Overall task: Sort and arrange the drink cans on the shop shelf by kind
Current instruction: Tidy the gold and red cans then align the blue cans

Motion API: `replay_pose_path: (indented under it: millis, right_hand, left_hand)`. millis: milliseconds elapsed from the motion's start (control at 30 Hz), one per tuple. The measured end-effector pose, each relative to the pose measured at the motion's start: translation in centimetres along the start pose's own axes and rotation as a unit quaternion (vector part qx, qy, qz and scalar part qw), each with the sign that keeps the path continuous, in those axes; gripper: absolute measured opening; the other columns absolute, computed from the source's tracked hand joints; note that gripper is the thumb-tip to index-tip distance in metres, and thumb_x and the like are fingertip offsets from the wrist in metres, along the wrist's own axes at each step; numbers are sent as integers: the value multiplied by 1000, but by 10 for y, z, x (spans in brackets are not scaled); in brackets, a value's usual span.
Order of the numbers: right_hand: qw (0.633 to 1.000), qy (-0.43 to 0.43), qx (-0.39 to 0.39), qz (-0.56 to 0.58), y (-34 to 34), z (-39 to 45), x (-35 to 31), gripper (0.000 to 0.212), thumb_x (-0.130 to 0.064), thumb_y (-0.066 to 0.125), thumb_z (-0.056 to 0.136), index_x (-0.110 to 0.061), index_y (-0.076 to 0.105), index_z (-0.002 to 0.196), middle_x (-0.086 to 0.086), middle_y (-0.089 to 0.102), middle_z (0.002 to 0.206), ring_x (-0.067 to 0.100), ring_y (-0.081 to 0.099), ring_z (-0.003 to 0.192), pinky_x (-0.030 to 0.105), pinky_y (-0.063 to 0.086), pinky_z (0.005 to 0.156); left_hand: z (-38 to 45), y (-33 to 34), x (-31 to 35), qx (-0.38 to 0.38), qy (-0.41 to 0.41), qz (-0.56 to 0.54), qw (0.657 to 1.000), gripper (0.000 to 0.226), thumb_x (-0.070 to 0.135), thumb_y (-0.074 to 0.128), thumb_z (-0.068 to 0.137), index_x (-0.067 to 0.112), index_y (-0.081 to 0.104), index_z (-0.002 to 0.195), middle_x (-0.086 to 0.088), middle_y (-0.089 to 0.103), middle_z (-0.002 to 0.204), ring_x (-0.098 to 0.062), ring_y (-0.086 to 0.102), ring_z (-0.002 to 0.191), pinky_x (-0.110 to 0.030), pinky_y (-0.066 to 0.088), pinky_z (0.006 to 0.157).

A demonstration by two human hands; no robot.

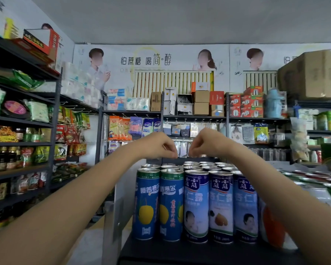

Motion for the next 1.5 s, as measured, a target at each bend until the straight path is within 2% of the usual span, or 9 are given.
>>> replay_pose_path:
  millis: [133,333,567,667,867,1033,1267,1367,1500]
  right_hand:
    - [998,42,-20,-36,-5,-15,38,10,-11,66,84,-9,73,90,-5,66,76,3,57,65,15,44,63]
    - [997,52,-31,-50,-2,-14,68,11,-10,66,84,-8,73,91,0,70,90,2,56,72,24,48,83]
    - [995,63,-49,-54,10,-1,76,16,-10,67,84,-5,71,98,7,70,102,18,64,94,28,50,89]
    - [994,70,-53,-63,18,7,77,15,-9,67,83,-5,72,97,8,70,101,19,64,93,28,51,87]
    - [994,76,-25,-79,20,18,80,16,1,61,83,-1,73,94,10,71,97,20,66,92,26,52,80]
    - [995,48,-38,-81,24,21,77,17,2,61,82,-4,74,91,10,72,95,20,65,90,29,53,82]
    - [994,63,-40,-77,23,16,74,16,2,61,84,-4,72,93,10,71,99,17,62,86,24,50,78]
    - [998,58,-8,-39,9,5,71,23,5,53,87,-5,71,95,7,69,98,18,63,88,24,51,80]
    - [997,65,46,-6,-26,-22,75,27,7,48,88,-5,71,90,-2,64,82,11,58,79,13,45,64]
  left_hand:
    - [21,25,20,-48,10,19,999,19,16,58,90,15,68,106,5,66,108,-4,57,92,-20,45,84]
    - [46,47,11,-95,-26,81,992,24,11,50,93,16,66,110,1,63,115,-8,55,92,-25,46,84]
    - [60,58,10,-98,-40,122,987,21,14,55,92,7,65,108,-5,65,112,-15,58,97,-20,41,79]
    - [63,64,10,-113,-35,129,985,20,18,56,91,9,65,106,-4,65,110,-12,55,90,-22,41,77]
    - [66,63,11,-96,-34,134,986,18,15,57,90,7,66,103,-5,66,106,-17,60,96,-25,45,82]
    - [62,60,10,-84,-36,120,989,16,13,58,89,7,67,101,-4,67,103,-10,55,85,-22,43,78]
    - [58,60,11,-69,-52,78,993,16,7,57,89,8,65,103,-7,64,107,-21,60,101,-32,49,90]
    - [55,57,11,-65,-64,35,995,25,2,50,91,10,58,113,-6,63,112,-20,59,104,-33,48,92]
    - [52,65,12,-100,-73,56,991,35,3,41,95,10,52,126,-4,54,130,-18,51,118,-31,41,101]
Point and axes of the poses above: each hand's wrist, its own z-axis towards the middle knuckle, its own y-axis out of the palm, x = y × z, the point moved 6 cm from there along z, towards the middle knuckle
